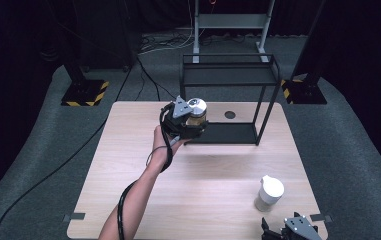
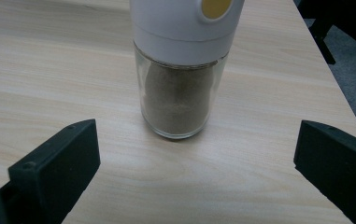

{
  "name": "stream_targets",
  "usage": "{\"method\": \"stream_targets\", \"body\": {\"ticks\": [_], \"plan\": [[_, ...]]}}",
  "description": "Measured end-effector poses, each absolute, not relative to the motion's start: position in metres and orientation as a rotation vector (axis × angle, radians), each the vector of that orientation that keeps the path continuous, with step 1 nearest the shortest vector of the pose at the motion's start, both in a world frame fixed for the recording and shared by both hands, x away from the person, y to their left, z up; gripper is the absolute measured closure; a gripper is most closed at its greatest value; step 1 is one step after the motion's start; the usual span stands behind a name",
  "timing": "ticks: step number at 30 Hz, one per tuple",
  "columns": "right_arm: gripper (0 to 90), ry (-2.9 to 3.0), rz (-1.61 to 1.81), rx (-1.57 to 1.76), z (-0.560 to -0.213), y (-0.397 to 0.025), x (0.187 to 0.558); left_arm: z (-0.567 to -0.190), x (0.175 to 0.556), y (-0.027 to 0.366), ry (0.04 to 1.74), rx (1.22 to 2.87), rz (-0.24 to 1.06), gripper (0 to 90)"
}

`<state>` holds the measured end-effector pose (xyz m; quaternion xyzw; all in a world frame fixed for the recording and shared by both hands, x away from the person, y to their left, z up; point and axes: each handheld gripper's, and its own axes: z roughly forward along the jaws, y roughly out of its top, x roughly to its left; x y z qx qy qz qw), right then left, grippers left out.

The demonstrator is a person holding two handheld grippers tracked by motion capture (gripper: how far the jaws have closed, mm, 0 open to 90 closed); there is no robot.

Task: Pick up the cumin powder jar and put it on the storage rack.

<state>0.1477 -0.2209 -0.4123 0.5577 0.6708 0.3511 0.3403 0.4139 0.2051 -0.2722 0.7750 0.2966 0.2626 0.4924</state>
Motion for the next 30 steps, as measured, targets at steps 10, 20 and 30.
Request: {"method": "stream_targets", "body": {"ticks": [10, 20, 30], "plan": [[0.0, 1.742, 0.922, 1.462, -0.411, -0.223, 0.147, -0.257, 0.425, 0.204, 0.706, 1.888, 0.626, 30.3], [0.0, 1.739, 0.915, 1.463, -0.410, -0.224, 0.146, -0.238, 0.434, 0.206, 0.696, 1.889, 0.605, 30.3], [0.0, 1.739, 0.912, 1.461, -0.410, -0.224, 0.146, -0.219, 0.440, 0.208, 0.684, 1.885, 0.588, 30.3]]}}
